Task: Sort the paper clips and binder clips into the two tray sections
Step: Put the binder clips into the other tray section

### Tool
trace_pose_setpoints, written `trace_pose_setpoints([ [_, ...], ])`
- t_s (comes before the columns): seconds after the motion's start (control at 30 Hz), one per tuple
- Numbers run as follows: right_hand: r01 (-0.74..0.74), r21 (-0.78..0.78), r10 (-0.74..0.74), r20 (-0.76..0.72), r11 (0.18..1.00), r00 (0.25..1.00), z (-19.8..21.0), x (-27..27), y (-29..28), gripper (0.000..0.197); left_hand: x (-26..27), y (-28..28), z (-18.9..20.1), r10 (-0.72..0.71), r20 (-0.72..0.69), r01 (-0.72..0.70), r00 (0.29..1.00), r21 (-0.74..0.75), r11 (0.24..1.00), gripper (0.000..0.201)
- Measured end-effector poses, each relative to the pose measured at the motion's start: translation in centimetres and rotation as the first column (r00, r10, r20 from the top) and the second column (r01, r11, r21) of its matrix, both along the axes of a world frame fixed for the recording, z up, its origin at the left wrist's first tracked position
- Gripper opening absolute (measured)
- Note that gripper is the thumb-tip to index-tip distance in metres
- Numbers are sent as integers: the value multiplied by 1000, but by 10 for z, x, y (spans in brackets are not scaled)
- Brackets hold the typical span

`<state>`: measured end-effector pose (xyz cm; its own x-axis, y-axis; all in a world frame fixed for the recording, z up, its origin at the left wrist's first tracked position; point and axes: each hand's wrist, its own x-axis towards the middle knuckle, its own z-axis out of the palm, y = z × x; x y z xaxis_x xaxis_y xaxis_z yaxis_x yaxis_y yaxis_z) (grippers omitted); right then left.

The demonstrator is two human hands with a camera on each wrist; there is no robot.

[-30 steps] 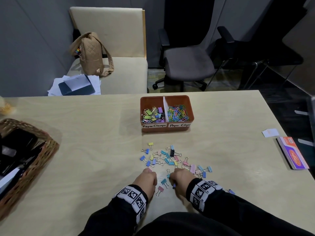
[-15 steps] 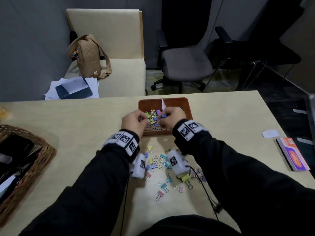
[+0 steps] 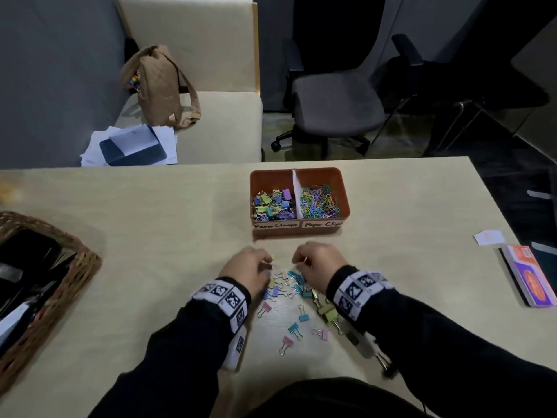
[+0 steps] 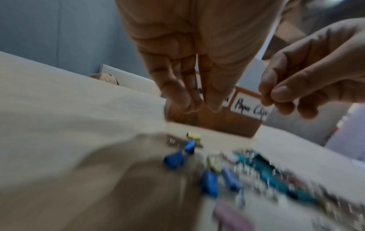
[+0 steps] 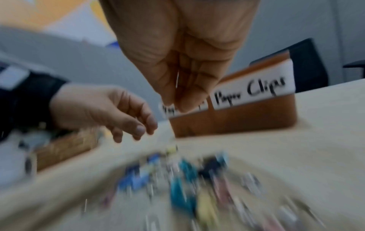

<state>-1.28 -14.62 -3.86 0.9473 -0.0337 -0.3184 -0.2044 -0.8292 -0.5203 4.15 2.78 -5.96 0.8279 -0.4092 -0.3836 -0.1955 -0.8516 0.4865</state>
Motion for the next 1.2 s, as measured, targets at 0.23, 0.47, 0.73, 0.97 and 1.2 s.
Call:
trace_pose_setpoints([
  [0.23, -271, -209, 223, -225, 940, 948, -45, -10, 2, 70, -12, 1, -25, -146, -139, 173, 979, 211, 962, 85],
  [0.47, -286, -276, 216, -257, 918, 942, -51, -10, 9, 58, -17, -1, -35, -118, -116, 133, 986, 132, 982, 37],
  [0.73, -200, -204, 141, -273, 958, 952, -47, -12, 5, 29, -25, 0, -39, -65, -103, 75, 992, 96, 992, 14],
  [0.97, -138, -187, 97, -213, 972, 972, -46, -14, -4, 23, -28, 4, -39, -112, -48, 114, 993, 33, 993, 19],
  [1.2, -176, -201, 133, -211, 964, 968, -50, -15, -3, 37, -26, 3, -33, 38, -107, -42, 994, -30, 999, 13],
])
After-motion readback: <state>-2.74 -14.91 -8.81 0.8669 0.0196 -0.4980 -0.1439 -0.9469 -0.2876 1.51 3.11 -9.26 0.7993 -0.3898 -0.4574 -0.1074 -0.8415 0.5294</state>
